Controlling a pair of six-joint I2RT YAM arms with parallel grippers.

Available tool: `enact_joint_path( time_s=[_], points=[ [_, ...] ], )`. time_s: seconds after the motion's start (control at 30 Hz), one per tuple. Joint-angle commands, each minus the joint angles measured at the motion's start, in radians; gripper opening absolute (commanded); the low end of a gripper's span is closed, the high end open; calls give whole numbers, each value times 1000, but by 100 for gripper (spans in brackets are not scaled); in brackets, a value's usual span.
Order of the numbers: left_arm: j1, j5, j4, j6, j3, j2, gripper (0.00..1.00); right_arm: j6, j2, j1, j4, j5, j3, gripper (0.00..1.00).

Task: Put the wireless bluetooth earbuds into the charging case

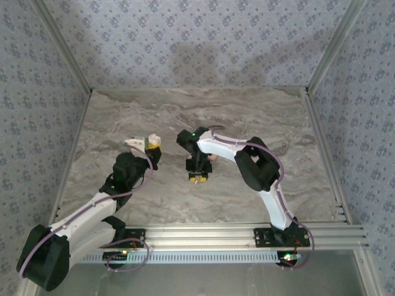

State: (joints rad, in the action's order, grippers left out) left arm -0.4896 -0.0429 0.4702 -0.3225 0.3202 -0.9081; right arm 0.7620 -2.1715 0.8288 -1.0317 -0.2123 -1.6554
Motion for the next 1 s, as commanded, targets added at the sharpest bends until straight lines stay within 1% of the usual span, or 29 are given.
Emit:
enact_joint_path(
  time_s=[0.0, 0.2, 0.97],
  points=[
    [7, -14, 9, 19, 10, 20, 18, -18, -10, -8, -31, 46, -35, 33],
    [7, -13, 7, 20, 14, 17, 18, -23, -1, -7, -59, 73, -66, 34],
    [8, -8, 10, 14, 16, 3, 18, -32, -67, 8, -39, 54, -63, 30]
  ],
)
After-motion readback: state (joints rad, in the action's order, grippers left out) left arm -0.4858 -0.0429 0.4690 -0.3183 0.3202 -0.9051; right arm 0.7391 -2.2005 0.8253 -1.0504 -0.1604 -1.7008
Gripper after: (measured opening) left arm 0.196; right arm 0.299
